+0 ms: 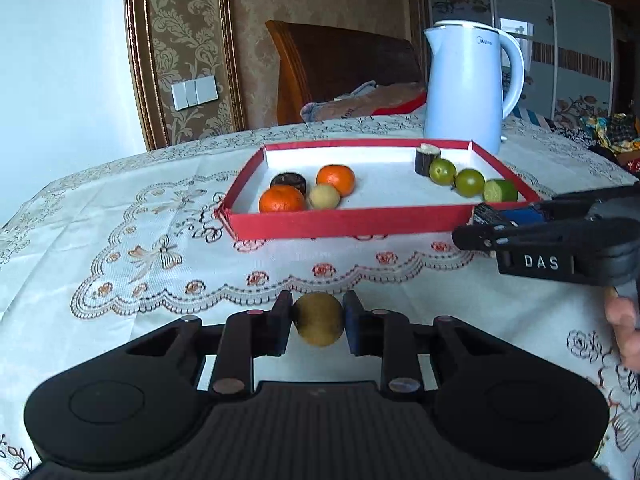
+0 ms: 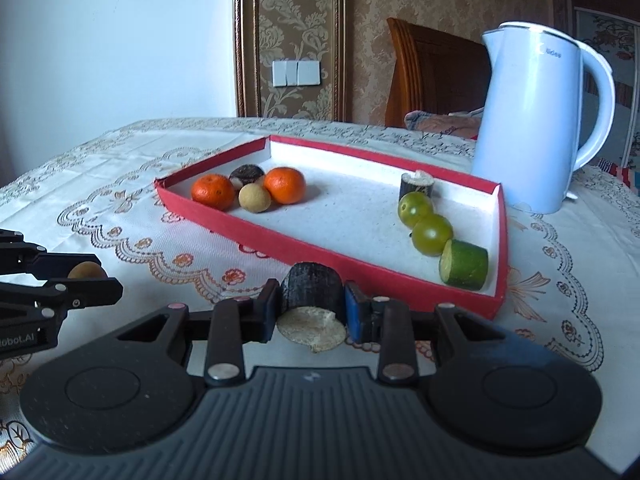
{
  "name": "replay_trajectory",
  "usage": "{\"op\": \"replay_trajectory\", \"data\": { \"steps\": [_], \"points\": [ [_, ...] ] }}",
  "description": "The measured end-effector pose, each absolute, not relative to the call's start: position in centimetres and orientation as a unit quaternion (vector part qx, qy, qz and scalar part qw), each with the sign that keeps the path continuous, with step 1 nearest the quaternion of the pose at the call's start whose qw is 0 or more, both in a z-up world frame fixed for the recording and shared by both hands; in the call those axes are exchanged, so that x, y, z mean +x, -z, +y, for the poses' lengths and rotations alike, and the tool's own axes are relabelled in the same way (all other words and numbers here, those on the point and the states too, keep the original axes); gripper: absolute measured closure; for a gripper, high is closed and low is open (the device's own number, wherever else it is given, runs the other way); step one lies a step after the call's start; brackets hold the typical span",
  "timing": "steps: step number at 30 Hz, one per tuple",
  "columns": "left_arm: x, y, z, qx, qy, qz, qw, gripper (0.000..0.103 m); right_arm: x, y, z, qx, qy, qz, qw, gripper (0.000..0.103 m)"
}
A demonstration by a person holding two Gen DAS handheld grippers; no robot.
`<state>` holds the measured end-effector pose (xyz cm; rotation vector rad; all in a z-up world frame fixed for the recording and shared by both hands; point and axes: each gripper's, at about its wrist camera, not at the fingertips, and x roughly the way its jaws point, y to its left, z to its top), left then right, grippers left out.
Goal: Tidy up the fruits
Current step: 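Carry the potato with the left tool while the right tool carries the log chunk into the tray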
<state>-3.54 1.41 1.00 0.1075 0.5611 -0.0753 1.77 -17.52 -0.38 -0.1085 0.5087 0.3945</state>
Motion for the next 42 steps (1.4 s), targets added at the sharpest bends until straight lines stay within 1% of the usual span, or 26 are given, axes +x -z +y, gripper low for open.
{"op": "replay_trajectory", "data": {
  "steps": [7, 13, 21, 23, 34, 39, 42],
  "points": [
    [-1.4, -2.9, -0.1, 0.044, 0.043, 0.254, 0.965, 0.076, 2.0, -1.0, -19.6, -0.02, -0.138, 0.207, 0.968, 0.072],
    [2.6, -3.4, -1.8, 0.036, 0.043, 0.243, 0.968, 0.076, 4.2, -1.4, -20.0, -0.021, -0.117, 0.22, 0.968, 0.072],
    [6.7, -2.7, -3.9, 0.039, 0.046, 0.253, 0.965, 0.076, 7.8, -0.8, -20.7, -0.033, -0.077, 0.248, 0.965, 0.072],
    [7.5, -2.4, -4.1, 0.034, 0.046, 0.259, 0.964, 0.076, 8.2, -0.7, -20.5, -0.048, -0.07, 0.242, 0.966, 0.071],
    [10.3, -1.0, -4.3, 0.031, 0.035, 0.269, 0.962, 0.076, 11.3, -0.4, -18.9, -0.07, -0.085, 0.244, 0.964, 0.071],
    [10.8, -0.5, -3.6, 0.028, 0.03, 0.273, 0.961, 0.076, 10.6, -0.9, -19.5, -0.045, -0.116, 0.257, 0.958, 0.071],
    [11.0, -0.4, -3.3, 0.026, 0.025, 0.272, 0.962, 0.076, 10.6, -0.8, -19.1, -0.062, -0.112, 0.262, 0.956, 0.071]
  ]
}}
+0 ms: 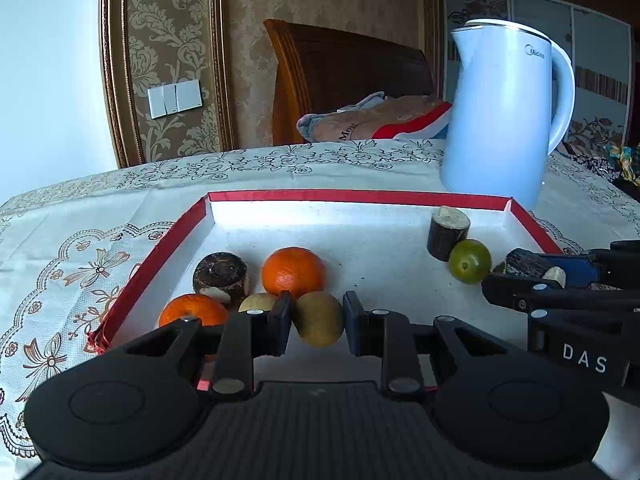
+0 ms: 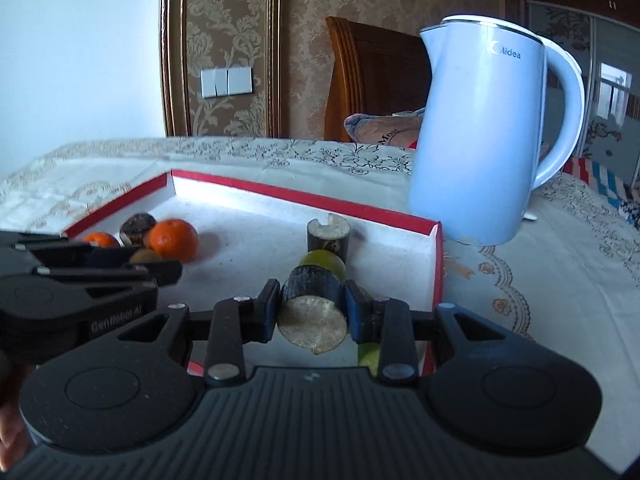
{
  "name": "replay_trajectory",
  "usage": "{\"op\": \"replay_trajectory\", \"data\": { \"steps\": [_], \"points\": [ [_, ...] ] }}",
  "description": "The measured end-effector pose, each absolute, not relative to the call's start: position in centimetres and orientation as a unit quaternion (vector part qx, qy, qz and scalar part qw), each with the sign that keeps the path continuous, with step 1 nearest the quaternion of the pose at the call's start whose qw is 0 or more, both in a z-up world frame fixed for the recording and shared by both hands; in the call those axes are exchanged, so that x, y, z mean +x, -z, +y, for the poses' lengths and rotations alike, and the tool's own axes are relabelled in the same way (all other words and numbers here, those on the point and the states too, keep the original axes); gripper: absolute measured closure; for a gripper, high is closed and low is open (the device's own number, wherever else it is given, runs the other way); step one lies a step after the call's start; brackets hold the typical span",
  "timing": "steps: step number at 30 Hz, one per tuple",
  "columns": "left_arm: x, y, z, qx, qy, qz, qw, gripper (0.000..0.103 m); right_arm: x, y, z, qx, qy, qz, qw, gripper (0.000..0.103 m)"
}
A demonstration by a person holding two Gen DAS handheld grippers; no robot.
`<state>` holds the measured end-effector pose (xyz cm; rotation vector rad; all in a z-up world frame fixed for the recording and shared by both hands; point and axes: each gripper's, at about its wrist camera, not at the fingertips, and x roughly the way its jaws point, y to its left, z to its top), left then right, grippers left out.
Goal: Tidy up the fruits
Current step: 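Carry the potato with the left tool while the right tool carries the log chunk into the tray, then open both tools to release the potato and log chunk in the tray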
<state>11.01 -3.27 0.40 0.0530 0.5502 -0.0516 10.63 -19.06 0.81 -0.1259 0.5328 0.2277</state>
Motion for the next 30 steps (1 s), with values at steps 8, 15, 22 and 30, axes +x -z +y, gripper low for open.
{"op": "replay_trajectory", "data": {
  "steps": [8, 15, 22, 30],
  "points": [
    [11.6, -0.3, -2.6, 0.029, 0.006, 0.26, 0.965, 0.076, 12.4, -0.6, -18.0, -0.089, -0.078, 0.252, 0.96, 0.071],
    [12.4, -0.3, -1.3, 0.012, -0.016, 0.259, 0.966, 0.076, 13.4, 0.4, -17.1, -0.123, -0.045, 0.235, 0.963, 0.071],
    [12.2, -0.3, -1.4, 0.015, -0.017, 0.258, 0.966, 0.076, 12.0, 0.1, -17.6, -0.104, -0.063, 0.238, 0.964, 0.071],
    [12.1, -0.2, -1.8, 0.022, -0.02, 0.256, 0.966, 0.076, 12.3, 0.8, -17.0, -0.121, -0.041, 0.229, 0.965, 0.057]
  ]
}}
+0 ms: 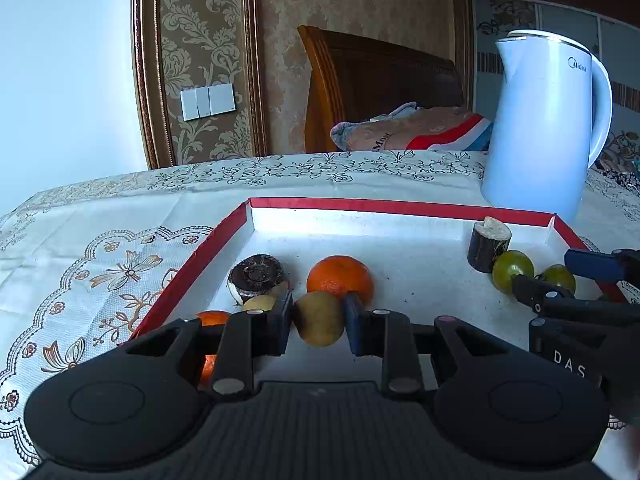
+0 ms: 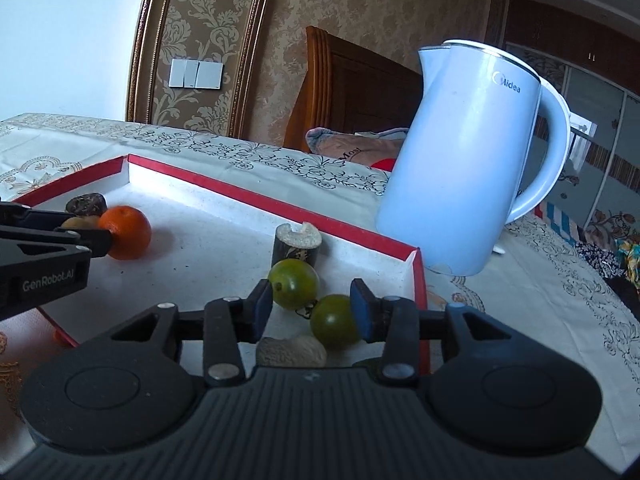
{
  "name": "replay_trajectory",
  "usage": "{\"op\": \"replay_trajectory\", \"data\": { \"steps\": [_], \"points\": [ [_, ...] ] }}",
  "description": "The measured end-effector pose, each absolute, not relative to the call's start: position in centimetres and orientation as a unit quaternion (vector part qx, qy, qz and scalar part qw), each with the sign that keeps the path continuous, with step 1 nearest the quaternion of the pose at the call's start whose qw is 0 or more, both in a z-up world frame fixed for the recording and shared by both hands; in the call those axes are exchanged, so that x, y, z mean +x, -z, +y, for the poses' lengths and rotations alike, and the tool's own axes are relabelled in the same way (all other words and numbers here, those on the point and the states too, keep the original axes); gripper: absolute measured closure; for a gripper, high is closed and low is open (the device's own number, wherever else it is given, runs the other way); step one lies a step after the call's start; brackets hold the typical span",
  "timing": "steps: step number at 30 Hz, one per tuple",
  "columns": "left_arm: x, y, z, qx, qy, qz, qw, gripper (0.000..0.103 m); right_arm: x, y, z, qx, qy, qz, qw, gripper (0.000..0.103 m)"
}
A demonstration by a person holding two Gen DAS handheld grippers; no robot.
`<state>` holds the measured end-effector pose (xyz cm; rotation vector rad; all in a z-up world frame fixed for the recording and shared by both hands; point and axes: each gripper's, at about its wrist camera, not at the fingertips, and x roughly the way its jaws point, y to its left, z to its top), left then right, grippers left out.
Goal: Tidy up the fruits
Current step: 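Open both tools to release the potato and log chunk in the tray, then withdraw both open tools up and away from the tray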
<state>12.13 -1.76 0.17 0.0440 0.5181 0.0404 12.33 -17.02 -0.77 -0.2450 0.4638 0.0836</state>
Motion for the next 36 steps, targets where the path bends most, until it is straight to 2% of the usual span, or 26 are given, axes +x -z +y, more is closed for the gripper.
{"op": "replay_trajectory", "data": {
  "steps": [3, 7, 9, 11, 12, 13, 14, 18, 21, 31, 36],
  "points": [
    [12.1, -0.2, -1.8, 0.021, -0.019, 0.256, 0.966, 0.076, 12.5, 0.9, -17.4, -0.106, -0.036, 0.237, 0.965, 0.043],
    [12.1, -0.1, -1.7, 0.022, -0.017, 0.255, 0.966, 0.074, 12.7, 0.9, -17.9, -0.093, -0.034, 0.244, 0.965, 0.037],
    [12.1, -0.1, -1.8, 0.027, -0.01, 0.255, 0.967, 0.066, 12.9, 1.1, -17.9, -0.089, -0.035, 0.25, 0.963, 0.034],
    [12.1, 0.0, -2.1, 0.03, 0.0, 0.256, 0.966, 0.048, 12.8, 1.1, -18.0, -0.086, -0.032, 0.249, 0.964, 0.032],
    [12.1, 0.0, -2.1, 0.032, 0.002, 0.257, 0.966, 0.043, 12.8, 1.0, -18.0, -0.085, -0.031, 0.248, 0.965, 0.03],
    [12.1, 0.1, -2.3, 0.035, -0.002, 0.257, 0.966, 0.037, 12.8, 1.0, -18.0, -0.084, -0.029, 0.247, 0.965, 0.024],
    [12.2, 0.2, -2.3, 0.035, -0.009, 0.258, 0.966, 0.037, 12.8, 1.0, -18.1, -0.084, -0.027, 0.246, 0.965, 0.021],
    [12.1, 0.0, -1.7, 0.017, -0.01, 0.255, 0.967, 0.037, 12.7, 1.0, -18.2, -0.082, -0.026, 0.246, 0.966, 0.02],
    [12.2, 0.2, -1.5, 0.017, -0.025, 0.26, 0.965, 0.028, 12.7, 1.0, -18.5, -0.074, -0.019, 0.25, 0.965, 0.017],
    [12.1, 0.3, -1.7, 0.022, -0.023, 0.262, 0.965, 0.025, 12.3, 0.9, -18.6, -0.067, -0.023, 0.248, 0.966, 0.012],
    [12.1, 0.4, -1.9, 0.028, -0.013, 0.268, 0.963, 0.017, 12.1, 0.9, -18.8, -0.059, -0.03, 0.246, 0.967, 0.008]
  ]
}}
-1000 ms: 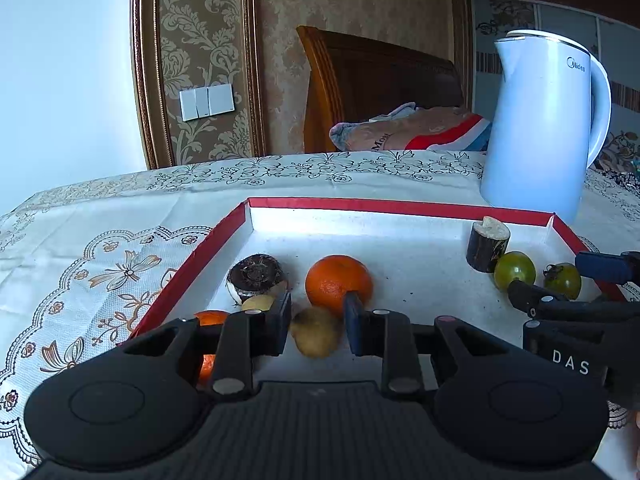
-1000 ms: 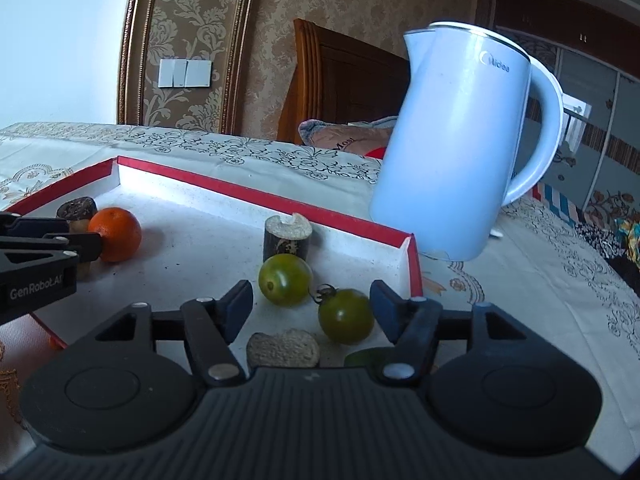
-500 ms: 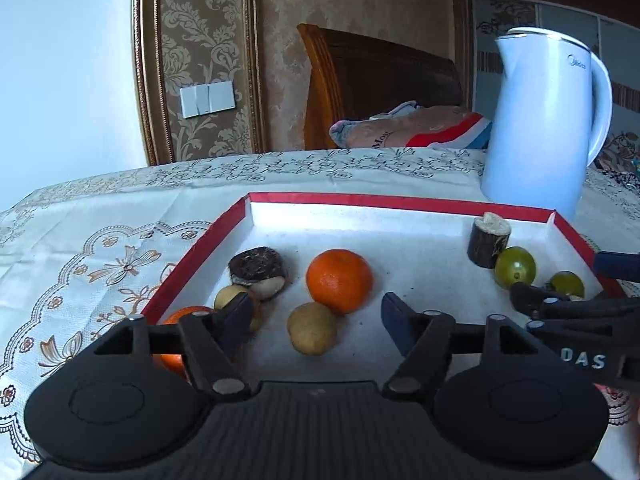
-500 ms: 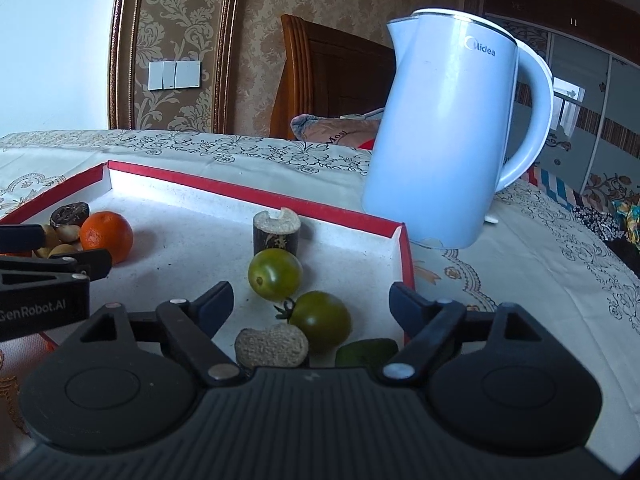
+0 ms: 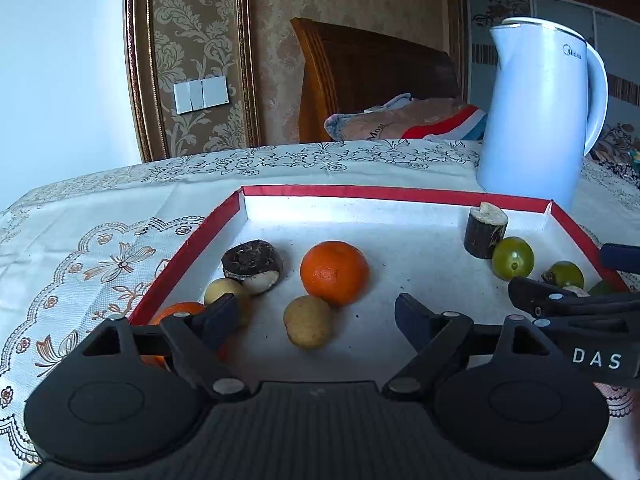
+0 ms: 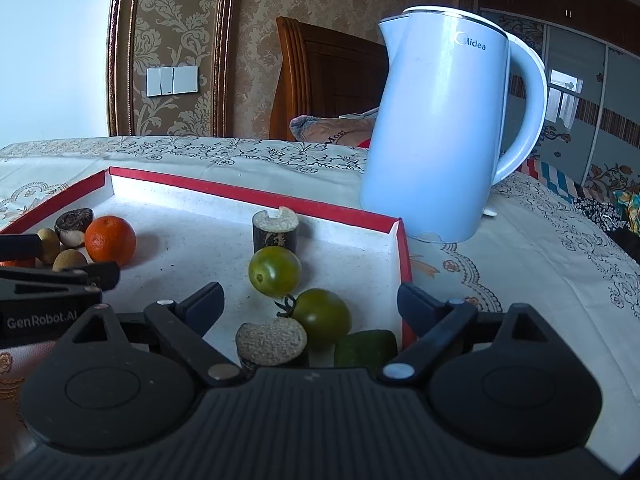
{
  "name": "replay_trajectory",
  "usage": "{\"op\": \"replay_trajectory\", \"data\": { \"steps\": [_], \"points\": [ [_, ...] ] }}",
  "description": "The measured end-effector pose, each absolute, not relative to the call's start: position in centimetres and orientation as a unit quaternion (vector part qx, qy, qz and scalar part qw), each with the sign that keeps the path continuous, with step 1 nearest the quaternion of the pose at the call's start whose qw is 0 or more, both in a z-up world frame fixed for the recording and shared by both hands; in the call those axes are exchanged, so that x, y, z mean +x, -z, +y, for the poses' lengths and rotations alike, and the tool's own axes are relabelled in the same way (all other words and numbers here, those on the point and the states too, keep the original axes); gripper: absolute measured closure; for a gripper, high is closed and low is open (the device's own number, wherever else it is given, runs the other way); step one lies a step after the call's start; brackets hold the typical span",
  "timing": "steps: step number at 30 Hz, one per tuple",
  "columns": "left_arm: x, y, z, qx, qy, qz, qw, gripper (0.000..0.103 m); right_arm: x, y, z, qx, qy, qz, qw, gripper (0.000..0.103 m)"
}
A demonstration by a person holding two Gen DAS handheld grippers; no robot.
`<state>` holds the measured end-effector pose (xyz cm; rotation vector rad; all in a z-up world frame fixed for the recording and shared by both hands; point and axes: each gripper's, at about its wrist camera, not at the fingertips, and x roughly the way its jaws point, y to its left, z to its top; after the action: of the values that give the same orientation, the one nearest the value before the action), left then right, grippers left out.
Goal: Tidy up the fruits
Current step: 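Withdraw both open tools up and away from the tray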
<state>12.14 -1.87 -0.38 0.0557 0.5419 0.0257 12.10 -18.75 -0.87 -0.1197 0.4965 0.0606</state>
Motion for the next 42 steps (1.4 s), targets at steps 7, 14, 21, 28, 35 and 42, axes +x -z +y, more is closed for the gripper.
{"op": "replay_trajectory", "data": {
  "steps": [7, 14, 21, 28, 35, 42],
  "points": [
    [12.1, 0.4, -1.8, 0.029, -0.011, 0.27, 0.962, 0.017, 11.7, 0.8, -18.8, -0.053, -0.033, 0.243, 0.968, 0.006],
    [12.0, 0.4, -1.9, 0.035, -0.017, 0.271, 0.962, 0.017, 11.0, 0.6, -19.2, -0.047, -0.012, 0.233, 0.971, 0.0],
    [11.8, 0.4, -1.8, 0.034, -0.017, 0.27, 0.962, 0.017, 11.0, 0.6, -19.5, -0.037, -0.012, 0.234, 0.971, 0.0],
    [11.5, 0.4, -1.8, 0.033, -0.014, 0.272, 0.962, 0.017, 10.2, 0.4, -19.1, -0.036, -0.024, 0.224, 0.974, 0.0],
    [10.1, 0.3, -1.7, 0.03, -0.009, 0.27, 0.962, 0.017, 8.7, 0.2, -18.9, -0.036, -0.044, 0.218, 0.974, 0.006],
    [9.5, 0.2, -1.6, 0.034, -0.01, 0.264, 0.964, 0.017, 8.3, 0.1, -18.7, -0.042, -0.048, 0.216, 0.974, 0.007]
  ]
}}
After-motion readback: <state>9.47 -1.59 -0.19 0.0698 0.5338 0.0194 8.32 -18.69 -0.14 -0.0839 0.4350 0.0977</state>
